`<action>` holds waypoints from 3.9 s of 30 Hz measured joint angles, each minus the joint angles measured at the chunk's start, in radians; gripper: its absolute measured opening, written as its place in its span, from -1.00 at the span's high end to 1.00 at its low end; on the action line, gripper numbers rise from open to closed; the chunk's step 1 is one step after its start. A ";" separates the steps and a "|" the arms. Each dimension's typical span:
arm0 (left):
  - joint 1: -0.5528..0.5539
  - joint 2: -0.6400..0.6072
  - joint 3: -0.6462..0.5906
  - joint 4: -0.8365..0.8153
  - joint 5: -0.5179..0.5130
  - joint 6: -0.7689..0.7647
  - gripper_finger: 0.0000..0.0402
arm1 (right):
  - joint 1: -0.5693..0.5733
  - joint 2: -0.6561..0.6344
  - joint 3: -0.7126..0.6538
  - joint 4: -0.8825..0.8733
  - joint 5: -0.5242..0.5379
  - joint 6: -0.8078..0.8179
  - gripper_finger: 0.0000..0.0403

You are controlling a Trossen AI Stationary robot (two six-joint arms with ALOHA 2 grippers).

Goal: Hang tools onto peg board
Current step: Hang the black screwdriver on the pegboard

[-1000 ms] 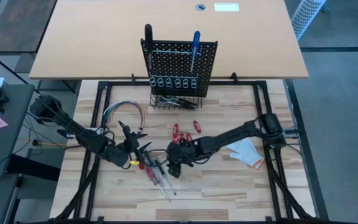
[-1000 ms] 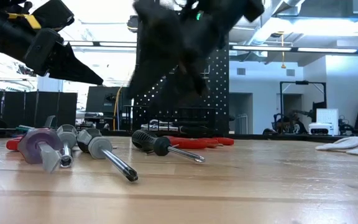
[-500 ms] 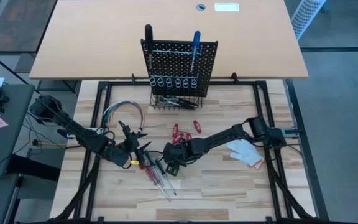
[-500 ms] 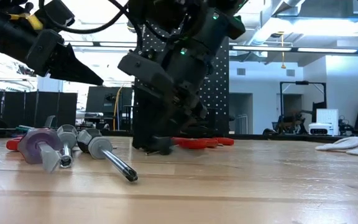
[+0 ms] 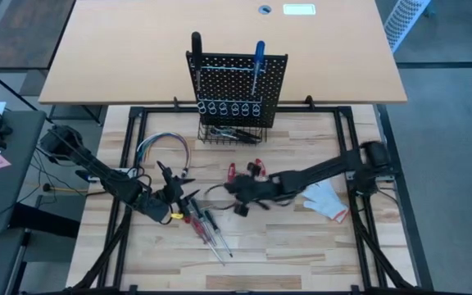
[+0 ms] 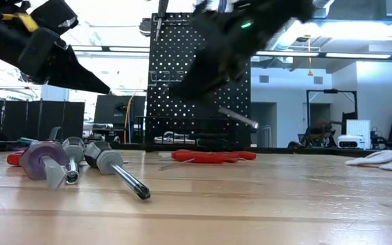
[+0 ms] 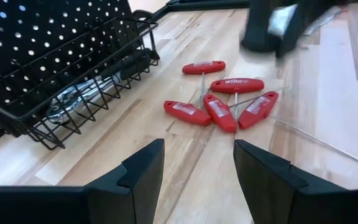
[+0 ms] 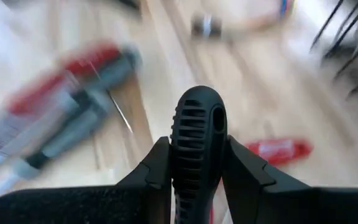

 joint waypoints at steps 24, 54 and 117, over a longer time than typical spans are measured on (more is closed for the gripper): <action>0.284 0.570 0.327 0.954 0.630 0.343 0.06 | 0.019 -0.236 -0.406 1.164 -0.321 -0.446 0.52; 0.236 0.478 0.416 0.629 0.484 0.387 0.98 | 0.012 -0.293 -0.395 1.017 -0.278 -0.454 -0.16; 1.037 0.151 0.821 -0.223 0.537 0.320 0.65 | 0.211 -0.286 -0.397 0.571 -0.024 -0.197 -0.29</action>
